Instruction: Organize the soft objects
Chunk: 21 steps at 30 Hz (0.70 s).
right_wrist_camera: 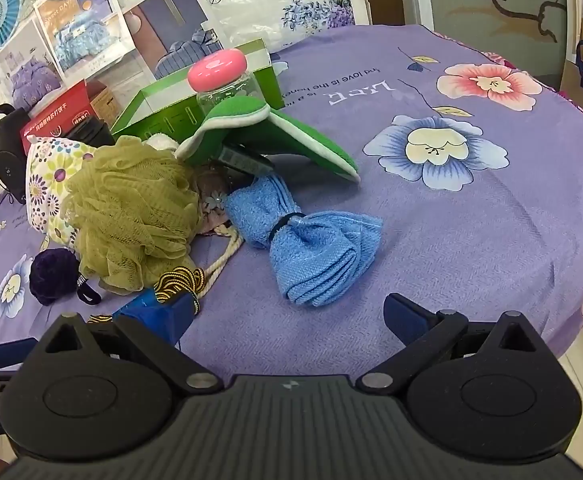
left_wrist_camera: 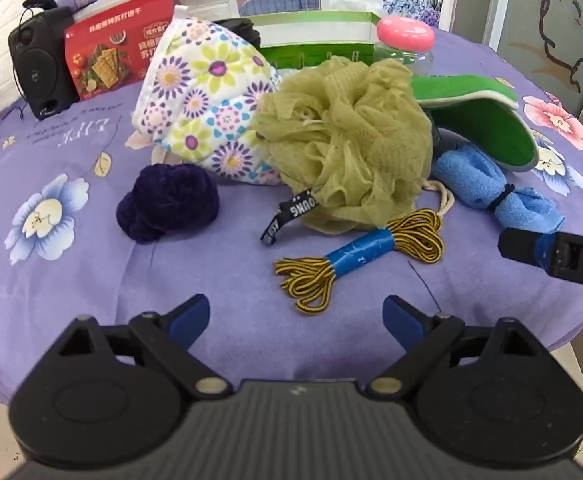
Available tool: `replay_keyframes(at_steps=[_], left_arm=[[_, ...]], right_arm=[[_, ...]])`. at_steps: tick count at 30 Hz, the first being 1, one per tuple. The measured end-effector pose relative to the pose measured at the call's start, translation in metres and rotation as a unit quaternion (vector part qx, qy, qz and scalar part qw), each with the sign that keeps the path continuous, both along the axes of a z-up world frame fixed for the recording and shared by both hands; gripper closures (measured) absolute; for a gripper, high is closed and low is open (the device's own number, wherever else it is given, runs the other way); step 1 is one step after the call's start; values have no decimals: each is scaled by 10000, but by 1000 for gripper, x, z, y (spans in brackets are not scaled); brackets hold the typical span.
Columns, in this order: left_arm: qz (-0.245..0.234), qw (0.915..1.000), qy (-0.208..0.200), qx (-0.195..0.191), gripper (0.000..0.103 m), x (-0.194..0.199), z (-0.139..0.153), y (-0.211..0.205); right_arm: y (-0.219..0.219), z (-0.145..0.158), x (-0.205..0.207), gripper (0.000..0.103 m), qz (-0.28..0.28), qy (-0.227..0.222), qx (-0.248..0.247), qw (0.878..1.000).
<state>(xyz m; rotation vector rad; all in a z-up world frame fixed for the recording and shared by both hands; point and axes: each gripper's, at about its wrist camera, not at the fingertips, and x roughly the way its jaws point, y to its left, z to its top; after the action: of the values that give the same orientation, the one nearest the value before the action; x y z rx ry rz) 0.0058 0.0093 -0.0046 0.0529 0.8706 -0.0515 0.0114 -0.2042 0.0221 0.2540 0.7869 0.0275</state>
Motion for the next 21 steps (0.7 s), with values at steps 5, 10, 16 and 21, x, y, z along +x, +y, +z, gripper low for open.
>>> replay_keyframes(at_steps=[5,10,16,21], left_arm=[[-3,10000,-1,-3,10,0,0,0],[-22,10000,-12,64,10,-1,0,-1],[-32,10000,5,40,10,0,0,1],[-30,10000,20,18,10,0,-1,1]], right_arm=[[1,-1,0,14,14,2,56,10000],[3,0,-1,14,34,-55,17,10000],[2,-1,0,14,47,-11,72,10000],[0,-2,0,14,24,-3,152,9999]])
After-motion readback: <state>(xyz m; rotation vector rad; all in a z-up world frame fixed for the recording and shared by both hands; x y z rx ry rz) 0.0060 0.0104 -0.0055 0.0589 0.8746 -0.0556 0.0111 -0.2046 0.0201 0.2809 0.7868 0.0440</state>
